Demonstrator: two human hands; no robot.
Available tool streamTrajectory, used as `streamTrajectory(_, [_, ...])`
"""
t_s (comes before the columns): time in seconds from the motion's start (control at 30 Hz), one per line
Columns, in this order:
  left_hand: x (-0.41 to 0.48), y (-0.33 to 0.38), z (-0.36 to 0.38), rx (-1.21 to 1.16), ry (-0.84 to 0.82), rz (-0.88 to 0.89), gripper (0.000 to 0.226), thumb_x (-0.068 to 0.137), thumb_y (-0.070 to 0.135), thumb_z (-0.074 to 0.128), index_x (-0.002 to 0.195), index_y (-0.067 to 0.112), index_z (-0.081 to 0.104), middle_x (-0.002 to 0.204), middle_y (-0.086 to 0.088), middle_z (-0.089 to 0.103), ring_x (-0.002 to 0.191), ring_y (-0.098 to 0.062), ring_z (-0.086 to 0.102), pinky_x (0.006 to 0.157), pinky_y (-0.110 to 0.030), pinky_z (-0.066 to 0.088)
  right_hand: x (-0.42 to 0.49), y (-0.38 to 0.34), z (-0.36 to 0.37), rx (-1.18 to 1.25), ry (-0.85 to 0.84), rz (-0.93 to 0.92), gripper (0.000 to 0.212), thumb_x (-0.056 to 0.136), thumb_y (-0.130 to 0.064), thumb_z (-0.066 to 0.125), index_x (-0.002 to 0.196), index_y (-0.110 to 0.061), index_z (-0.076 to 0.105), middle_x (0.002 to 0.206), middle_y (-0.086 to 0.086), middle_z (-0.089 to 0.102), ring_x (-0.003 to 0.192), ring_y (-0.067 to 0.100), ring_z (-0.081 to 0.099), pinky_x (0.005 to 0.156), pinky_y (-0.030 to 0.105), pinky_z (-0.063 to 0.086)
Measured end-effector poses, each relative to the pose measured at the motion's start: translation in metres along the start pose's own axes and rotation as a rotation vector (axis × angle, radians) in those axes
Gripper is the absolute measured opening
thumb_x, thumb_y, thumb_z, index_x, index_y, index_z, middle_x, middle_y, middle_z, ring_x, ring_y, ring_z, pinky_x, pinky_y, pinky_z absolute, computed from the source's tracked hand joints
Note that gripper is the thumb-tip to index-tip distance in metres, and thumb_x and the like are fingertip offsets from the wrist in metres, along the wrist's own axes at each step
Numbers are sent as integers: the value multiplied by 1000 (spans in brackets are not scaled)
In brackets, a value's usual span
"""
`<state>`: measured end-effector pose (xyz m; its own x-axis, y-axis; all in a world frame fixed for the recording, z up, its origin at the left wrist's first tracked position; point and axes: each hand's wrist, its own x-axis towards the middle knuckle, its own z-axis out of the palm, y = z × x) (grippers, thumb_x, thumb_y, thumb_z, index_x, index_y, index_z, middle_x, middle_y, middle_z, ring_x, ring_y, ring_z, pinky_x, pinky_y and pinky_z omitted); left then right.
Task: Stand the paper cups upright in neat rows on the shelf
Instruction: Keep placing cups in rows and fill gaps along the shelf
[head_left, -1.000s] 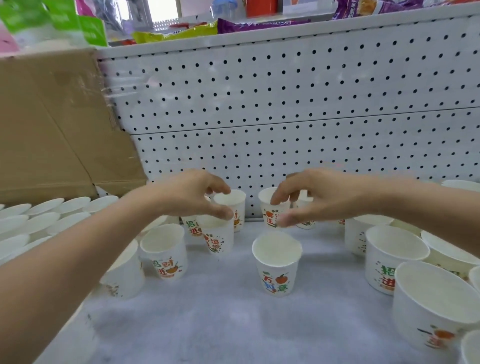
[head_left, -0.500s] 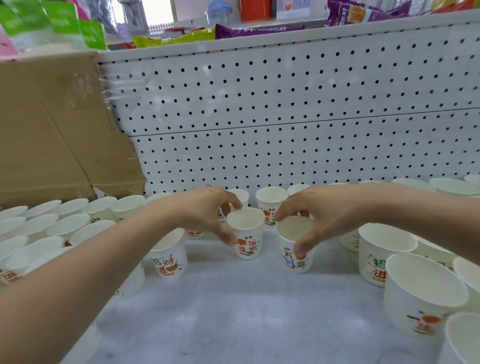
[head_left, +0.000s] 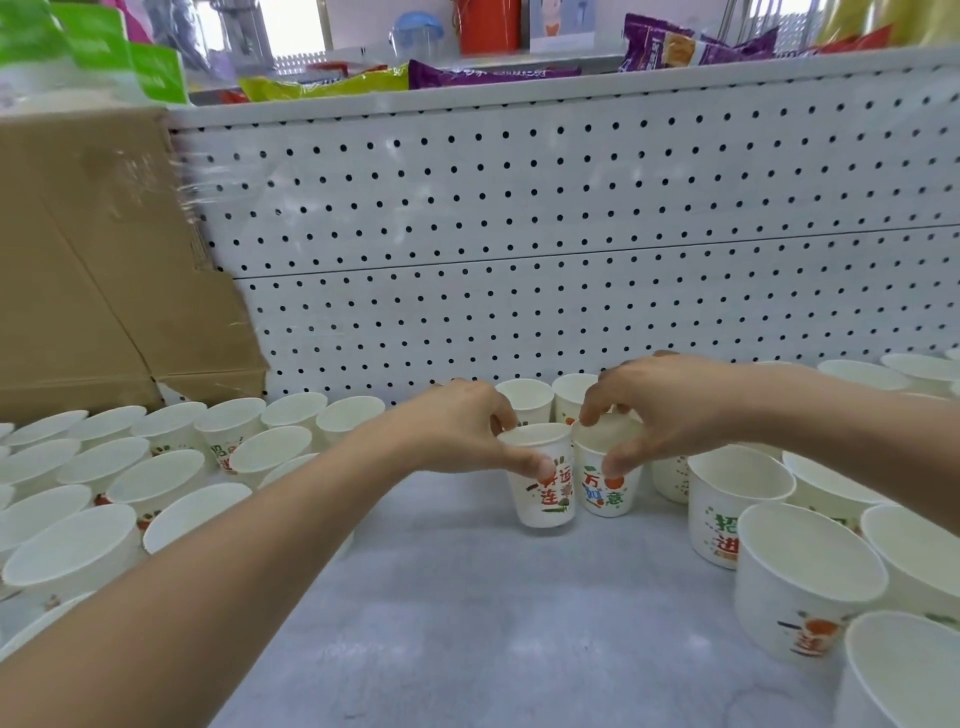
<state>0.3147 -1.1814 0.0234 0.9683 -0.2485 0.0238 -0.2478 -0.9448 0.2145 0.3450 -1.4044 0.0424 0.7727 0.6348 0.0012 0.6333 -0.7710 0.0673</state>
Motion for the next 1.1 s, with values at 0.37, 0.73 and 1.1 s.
streamTrajectory(0.37, [-2, 9, 9, -173, 31, 13, 79, 52, 77, 73, 116, 34, 56, 107, 19, 59, 90, 6, 54, 73, -21, 46, -7, 2, 2, -37, 70, -71, 18, 75, -50, 69, 81, -33, 64, 79, -16, 60, 75, 1, 54, 60, 23, 42])
streamTrajectory(0.73, [-2, 9, 14, -172, 93, -8, 69, 61, 56, 79, 118, 33, 48, 110, 16, 57, 88, 1, 54, 66, -20, 42, -12, 7, 8, -91, 113, -95, 11, 81, -42, 65, 81, -31, 64, 78, -16, 59, 78, 6, 55, 56, 19, 28])
streamTrajectory(1.1, [-2, 11, 15, -249, 129, -46, 69, 61, 55, 81, 118, 33, 48, 113, 14, 56, 88, 1, 53, 64, -20, 42, -14, 5, 6, -109, 114, -114, 9, 83, -42, 63, 84, -34, 62, 81, -16, 58, 81, 8, 54, 58, 20, 30])
